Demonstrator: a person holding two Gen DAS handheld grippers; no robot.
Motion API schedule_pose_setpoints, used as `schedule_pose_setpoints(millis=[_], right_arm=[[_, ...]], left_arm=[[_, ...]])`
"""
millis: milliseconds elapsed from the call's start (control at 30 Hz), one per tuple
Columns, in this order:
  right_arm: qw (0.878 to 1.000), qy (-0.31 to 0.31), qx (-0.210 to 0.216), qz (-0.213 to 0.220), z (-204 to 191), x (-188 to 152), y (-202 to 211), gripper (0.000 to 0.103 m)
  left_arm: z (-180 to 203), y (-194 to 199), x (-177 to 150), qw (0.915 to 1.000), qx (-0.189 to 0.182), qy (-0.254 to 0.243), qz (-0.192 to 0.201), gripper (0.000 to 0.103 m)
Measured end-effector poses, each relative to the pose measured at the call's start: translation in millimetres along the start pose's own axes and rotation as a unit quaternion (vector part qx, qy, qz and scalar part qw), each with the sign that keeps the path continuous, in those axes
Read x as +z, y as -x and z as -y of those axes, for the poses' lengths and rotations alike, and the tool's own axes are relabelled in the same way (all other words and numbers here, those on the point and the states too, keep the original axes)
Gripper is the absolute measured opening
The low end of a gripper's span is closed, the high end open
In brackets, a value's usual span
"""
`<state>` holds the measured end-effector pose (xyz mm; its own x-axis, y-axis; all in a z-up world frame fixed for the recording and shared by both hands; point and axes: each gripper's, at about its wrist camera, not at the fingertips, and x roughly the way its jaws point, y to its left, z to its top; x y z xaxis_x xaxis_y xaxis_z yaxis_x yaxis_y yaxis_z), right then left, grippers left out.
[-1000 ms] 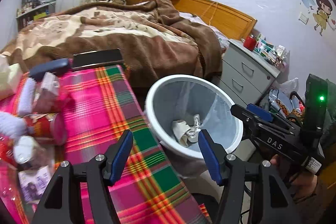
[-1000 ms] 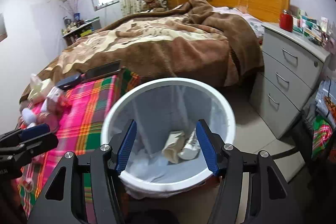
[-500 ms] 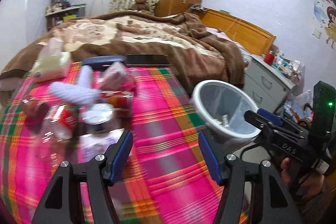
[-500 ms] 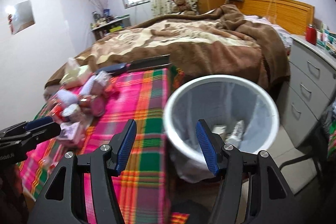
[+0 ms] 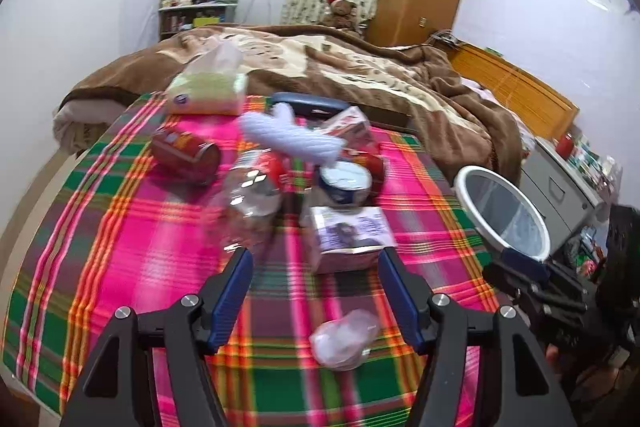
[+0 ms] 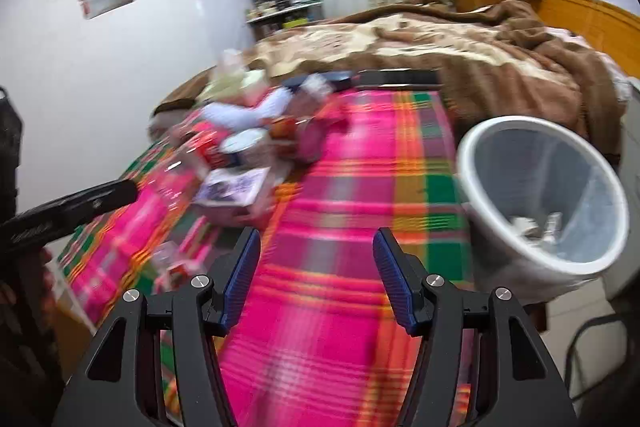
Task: Collect trash
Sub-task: 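Move both tools back over the cloth, right tool toward the clear plastic cup, then grasp the upside-down clear plastic cup with the right tool while the left tool grasps the red-label bottle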
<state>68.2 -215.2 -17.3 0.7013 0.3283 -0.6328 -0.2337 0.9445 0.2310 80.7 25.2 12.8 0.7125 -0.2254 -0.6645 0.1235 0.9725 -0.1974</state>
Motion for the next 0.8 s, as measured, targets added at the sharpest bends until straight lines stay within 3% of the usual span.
schedule_pose_setpoints(millis=[467,800], right_arm=[[0.994,0.068,0.068,-0.043,-75,-22,-25,0.06],[0.991,0.095,0.061,-0.067,-101,-25,-49,0.06]], left_arm=[[-52,-10,-2,0.9997,0.009,0.021,-0.007,0.065],[-62,-42,15,0.9995,-0.006,0.014,-0.029,0.067]])
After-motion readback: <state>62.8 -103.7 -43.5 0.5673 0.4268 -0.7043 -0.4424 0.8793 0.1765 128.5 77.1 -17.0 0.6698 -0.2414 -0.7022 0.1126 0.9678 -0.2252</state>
